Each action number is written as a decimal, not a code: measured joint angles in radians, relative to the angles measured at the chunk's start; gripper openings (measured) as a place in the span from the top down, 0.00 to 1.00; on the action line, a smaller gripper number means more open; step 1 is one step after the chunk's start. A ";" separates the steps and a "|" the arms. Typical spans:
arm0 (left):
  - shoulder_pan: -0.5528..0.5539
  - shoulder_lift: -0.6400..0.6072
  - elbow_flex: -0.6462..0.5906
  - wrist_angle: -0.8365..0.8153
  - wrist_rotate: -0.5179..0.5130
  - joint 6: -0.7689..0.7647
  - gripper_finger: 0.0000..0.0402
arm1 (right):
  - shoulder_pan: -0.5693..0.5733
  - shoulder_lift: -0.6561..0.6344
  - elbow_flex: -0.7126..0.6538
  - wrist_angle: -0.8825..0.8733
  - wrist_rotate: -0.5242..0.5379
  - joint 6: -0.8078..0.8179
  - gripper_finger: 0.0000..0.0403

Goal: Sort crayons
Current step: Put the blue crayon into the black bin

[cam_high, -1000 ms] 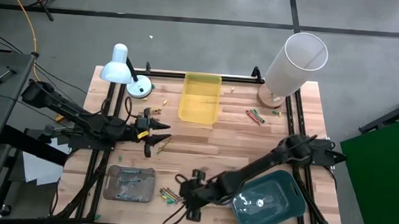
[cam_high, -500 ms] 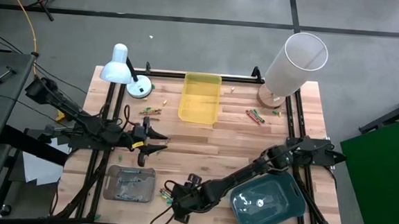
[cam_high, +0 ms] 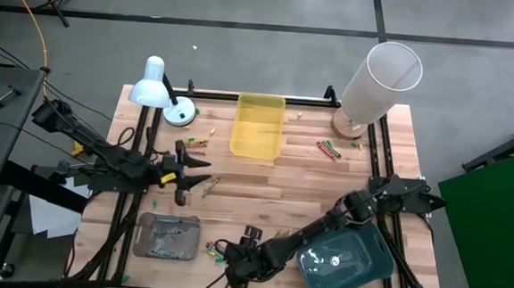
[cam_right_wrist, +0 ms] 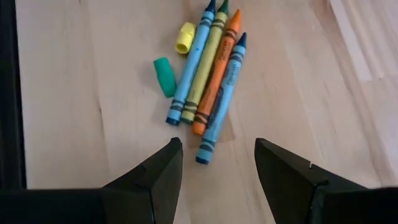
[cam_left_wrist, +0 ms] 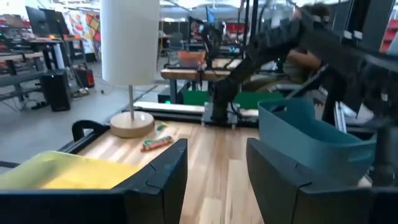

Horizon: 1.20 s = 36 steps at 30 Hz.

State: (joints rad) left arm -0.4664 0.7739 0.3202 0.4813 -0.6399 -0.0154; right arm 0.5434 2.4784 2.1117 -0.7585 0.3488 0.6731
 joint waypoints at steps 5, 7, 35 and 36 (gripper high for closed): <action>0.000 -0.037 0.000 -0.024 -0.001 -0.034 0.63 | 0.008 0.020 0.000 0.019 0.026 0.003 0.52; 0.000 -0.042 0.000 -0.036 0.000 -0.044 0.63 | 0.008 0.027 -0.001 0.020 0.029 0.005 0.52; -0.052 -0.103 0.000 -0.064 0.019 -0.064 0.63 | 0.013 0.030 0.001 -0.200 0.149 0.022 0.99; -0.059 -0.113 0.000 -0.072 0.019 -0.053 0.63 | 0.013 0.024 -0.001 -0.233 0.167 0.022 0.99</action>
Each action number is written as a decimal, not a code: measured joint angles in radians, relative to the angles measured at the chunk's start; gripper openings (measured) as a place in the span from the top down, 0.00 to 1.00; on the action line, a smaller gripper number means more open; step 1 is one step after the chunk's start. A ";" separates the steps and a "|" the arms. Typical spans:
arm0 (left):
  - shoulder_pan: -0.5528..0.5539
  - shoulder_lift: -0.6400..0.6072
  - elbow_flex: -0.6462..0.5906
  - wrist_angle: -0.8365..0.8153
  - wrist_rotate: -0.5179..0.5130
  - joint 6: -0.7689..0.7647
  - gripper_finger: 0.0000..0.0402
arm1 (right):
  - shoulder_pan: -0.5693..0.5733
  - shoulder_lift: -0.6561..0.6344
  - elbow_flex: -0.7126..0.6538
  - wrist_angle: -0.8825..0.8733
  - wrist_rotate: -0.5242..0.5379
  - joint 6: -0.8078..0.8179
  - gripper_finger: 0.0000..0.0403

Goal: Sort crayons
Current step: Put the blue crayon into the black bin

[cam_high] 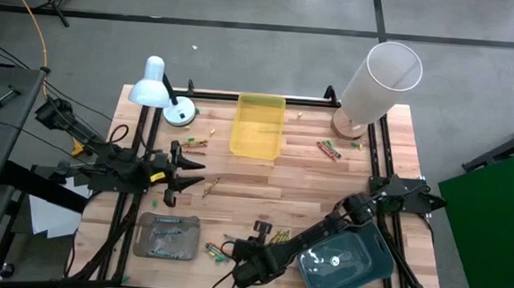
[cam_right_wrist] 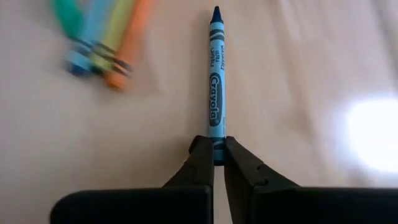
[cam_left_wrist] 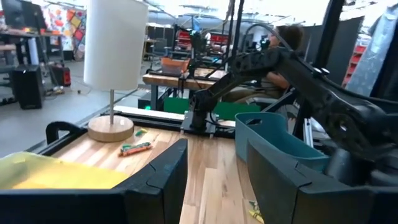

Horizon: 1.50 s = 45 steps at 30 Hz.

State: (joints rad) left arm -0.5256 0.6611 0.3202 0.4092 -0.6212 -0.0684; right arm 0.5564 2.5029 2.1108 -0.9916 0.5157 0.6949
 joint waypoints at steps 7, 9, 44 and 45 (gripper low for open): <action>-0.056 -0.059 0.000 -0.058 0.000 0.066 0.63 | 0.001 -0.084 -0.002 -0.222 0.167 0.058 1.00; -0.068 -0.072 0.000 -0.085 0.000 0.076 0.63 | 0.005 -0.097 -0.002 -0.255 0.214 0.068 1.00; -0.052 -0.028 -0.083 0.006 -0.084 0.159 0.63 | -0.259 -0.892 -1.354 1.317 0.109 -0.362 1.00; -0.040 -0.011 -0.093 0.010 -0.086 0.155 0.63 | -0.287 -0.899 -1.419 1.462 0.070 -0.405 1.00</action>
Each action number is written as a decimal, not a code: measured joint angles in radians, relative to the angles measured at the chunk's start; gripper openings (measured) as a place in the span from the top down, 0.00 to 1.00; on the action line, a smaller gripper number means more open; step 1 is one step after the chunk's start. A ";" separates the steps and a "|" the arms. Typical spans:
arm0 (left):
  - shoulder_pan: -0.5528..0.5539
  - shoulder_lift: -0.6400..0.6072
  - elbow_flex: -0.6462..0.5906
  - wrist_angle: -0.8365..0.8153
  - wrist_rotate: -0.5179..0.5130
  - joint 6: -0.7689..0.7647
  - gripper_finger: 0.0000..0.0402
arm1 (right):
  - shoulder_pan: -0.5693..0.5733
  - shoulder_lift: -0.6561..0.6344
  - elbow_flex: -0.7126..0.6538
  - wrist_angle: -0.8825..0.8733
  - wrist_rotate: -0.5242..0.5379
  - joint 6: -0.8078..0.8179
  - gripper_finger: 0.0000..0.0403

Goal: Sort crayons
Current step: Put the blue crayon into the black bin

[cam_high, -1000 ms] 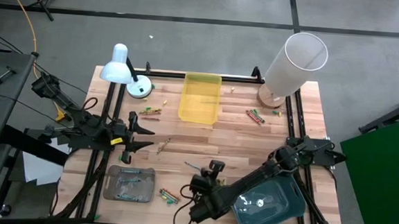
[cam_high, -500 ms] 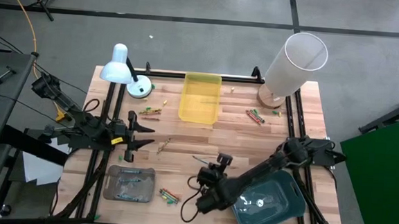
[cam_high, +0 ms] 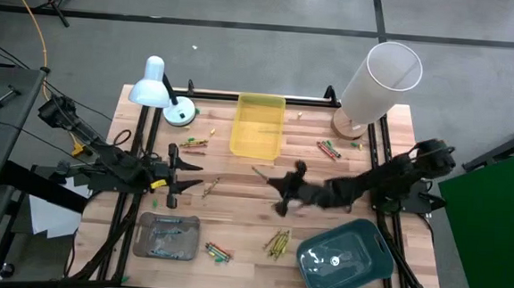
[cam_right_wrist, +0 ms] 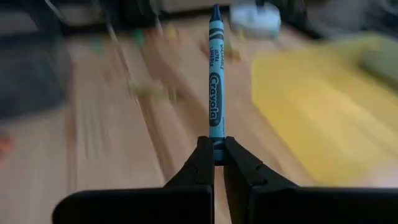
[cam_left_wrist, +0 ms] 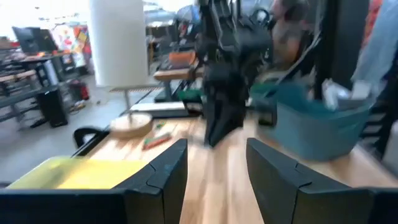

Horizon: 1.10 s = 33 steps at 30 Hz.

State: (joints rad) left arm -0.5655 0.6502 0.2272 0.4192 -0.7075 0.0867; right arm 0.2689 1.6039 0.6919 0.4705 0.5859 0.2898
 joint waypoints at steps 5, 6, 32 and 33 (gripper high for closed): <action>0.107 0.117 -0.109 0.249 -0.002 -0.014 0.63 | -0.125 0.015 -0.191 0.507 -0.217 -0.088 1.00; 0.135 0.145 -0.136 0.332 0.013 -0.015 0.63 | -0.141 0.019 -0.205 0.551 -0.251 -0.090 1.00; 0.422 0.726 0.113 0.775 0.547 0.023 0.63 | -0.135 0.020 0.046 0.438 -0.403 -0.360 1.00; 0.422 0.741 0.117 0.802 0.544 0.026 0.63 | -0.133 0.020 0.046 0.438 -0.403 -0.359 1.00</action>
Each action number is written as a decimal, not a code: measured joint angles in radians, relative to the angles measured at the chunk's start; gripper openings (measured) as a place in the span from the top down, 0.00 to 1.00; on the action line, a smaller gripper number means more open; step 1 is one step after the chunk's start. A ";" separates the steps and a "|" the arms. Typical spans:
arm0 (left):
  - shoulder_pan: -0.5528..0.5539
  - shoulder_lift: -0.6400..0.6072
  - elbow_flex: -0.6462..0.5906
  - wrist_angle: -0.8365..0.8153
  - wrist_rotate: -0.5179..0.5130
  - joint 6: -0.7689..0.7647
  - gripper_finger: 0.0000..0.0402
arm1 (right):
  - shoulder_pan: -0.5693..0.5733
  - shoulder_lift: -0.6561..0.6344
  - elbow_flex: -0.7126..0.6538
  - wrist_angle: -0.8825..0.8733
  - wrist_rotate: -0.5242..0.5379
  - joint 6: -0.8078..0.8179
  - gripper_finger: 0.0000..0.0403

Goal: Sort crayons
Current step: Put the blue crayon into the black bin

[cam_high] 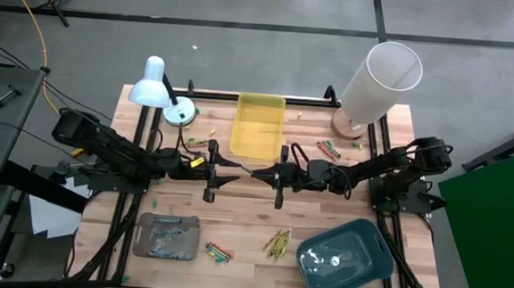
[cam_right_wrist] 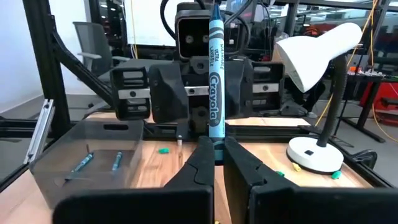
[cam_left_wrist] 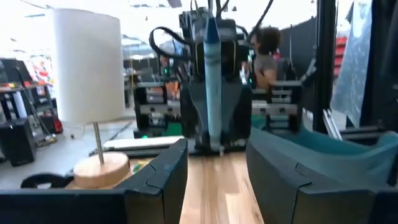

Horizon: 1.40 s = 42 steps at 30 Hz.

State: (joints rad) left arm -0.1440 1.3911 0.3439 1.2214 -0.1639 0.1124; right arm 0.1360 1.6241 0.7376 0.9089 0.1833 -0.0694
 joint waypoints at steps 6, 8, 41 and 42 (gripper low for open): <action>0.000 0.051 -0.001 0.128 0.002 0.009 0.63 | 0.019 0.036 0.001 0.084 0.025 0.001 1.00; 0.000 0.061 0.000 0.141 0.018 0.025 0.63 | 0.018 0.053 0.001 0.109 0.041 0.004 1.00; -0.001 0.119 0.043 0.201 0.050 0.013 0.63 | 0.048 0.141 0.067 0.143 0.101 -0.010 1.00; -0.001 0.119 0.043 0.206 0.050 0.011 0.63 | 0.048 0.141 0.067 0.143 0.101 -0.010 1.00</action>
State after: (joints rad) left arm -0.1448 1.5101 0.3866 1.4272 -0.1135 0.1232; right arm 0.1839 1.7653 0.8047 1.0518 0.2844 -0.0793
